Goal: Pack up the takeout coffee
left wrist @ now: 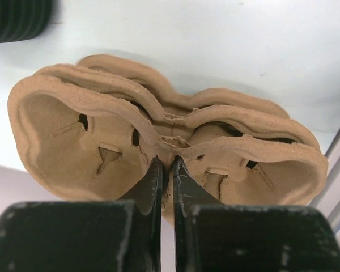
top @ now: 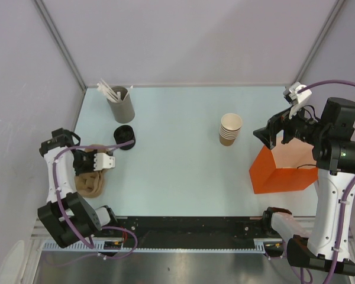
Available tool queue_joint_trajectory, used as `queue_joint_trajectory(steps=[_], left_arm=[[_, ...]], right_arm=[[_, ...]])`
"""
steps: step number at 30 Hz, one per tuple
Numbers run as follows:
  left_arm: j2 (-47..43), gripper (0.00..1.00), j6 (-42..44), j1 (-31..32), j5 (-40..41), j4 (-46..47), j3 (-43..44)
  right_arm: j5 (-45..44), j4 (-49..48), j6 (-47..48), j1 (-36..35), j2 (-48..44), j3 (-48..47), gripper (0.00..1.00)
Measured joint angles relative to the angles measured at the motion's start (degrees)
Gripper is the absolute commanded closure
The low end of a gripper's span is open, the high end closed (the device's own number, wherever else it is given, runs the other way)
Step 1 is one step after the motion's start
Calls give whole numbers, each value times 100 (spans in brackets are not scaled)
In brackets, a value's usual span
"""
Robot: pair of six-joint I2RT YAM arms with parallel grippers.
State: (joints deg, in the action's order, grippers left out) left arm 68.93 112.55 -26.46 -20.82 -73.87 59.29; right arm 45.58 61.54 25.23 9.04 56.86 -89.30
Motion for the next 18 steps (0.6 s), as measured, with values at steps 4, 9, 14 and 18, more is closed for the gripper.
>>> queue_joint_trajectory(steps=[4, 9, 14, 18], left_arm=[[57, 92, 2, 0, 140, 116, -225], [146, 88, 0, 0, 205, 173, -223], [160, 87, 0, 0, 243, 166, -221], [160, 85, 0, 0, 251, 168, -221]], right_arm=[[0, -15, -15, 0, -4, 0, 0], [0, -15, -20, 0, -4, 4, 0], [0, -15, -20, 0, -7, 4, 0], [2, -15, -22, 0, -15, 4, 0]])
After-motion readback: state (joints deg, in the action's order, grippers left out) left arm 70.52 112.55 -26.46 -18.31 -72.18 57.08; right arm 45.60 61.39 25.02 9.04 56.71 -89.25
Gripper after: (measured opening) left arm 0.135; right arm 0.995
